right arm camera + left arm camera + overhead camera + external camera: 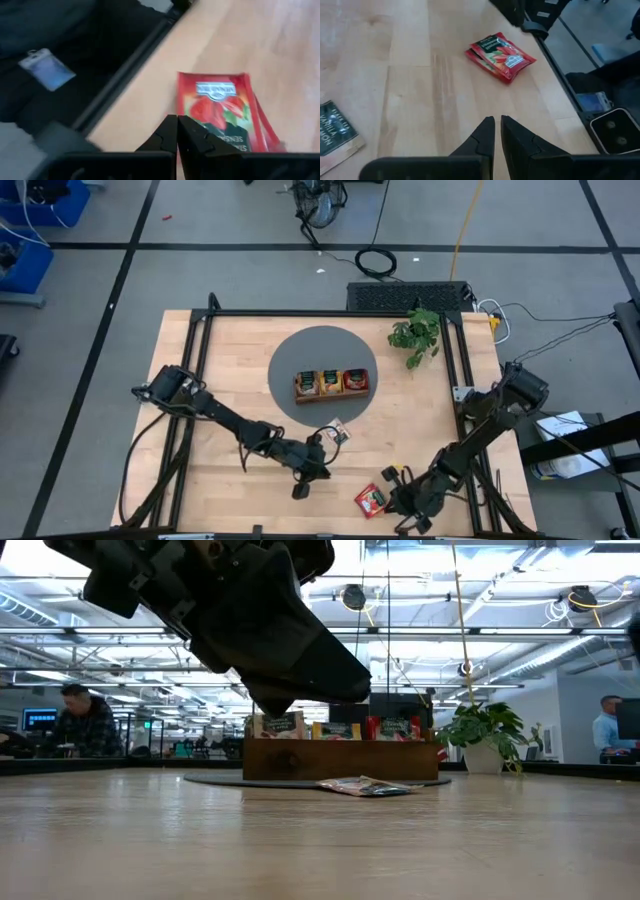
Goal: Pick & Place Tea
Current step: Put the red tea bag into the right section of the wooden organizer
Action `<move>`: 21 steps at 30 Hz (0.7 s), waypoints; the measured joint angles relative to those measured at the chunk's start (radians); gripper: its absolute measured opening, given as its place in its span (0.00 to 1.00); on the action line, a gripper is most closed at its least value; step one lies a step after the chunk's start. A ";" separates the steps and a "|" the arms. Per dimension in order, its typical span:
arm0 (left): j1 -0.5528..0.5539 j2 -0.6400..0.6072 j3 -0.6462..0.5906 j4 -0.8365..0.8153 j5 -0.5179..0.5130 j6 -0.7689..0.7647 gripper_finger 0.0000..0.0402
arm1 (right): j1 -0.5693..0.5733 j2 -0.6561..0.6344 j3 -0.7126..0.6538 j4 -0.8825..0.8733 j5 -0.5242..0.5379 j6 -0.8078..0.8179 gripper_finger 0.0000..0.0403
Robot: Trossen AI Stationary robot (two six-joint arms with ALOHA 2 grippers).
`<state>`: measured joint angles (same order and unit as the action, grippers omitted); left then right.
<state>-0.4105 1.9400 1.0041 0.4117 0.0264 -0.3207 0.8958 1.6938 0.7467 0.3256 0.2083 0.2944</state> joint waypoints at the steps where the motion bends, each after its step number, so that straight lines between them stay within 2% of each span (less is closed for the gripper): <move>1: 0.001 0.000 0.000 -0.001 -0.001 0.003 0.09 | -0.005 0.015 0.000 0.008 0.011 0.001 0.00; 4: 0.001 0.000 0.000 0.002 -0.001 0.011 0.09 | -0.033 0.042 0.000 0.001 0.029 0.013 0.00; 7: 0.001 0.000 0.000 -0.007 -0.001 -0.002 0.09 | -0.063 0.047 0.000 -0.090 0.024 0.058 0.00; 11: 0.001 0.000 0.000 -0.046 -0.048 -0.026 0.09 | -0.106 0.043 0.002 -0.175 0.033 0.085 0.00; 21: 0.001 0.002 0.000 -0.028 -0.078 -0.028 0.09 | -0.250 0.043 0.003 -0.223 0.056 -0.124 0.00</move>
<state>-0.4098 1.9422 1.0039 0.3838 -0.0517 -0.3492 0.6458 1.7364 0.7498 0.1030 0.2646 0.1700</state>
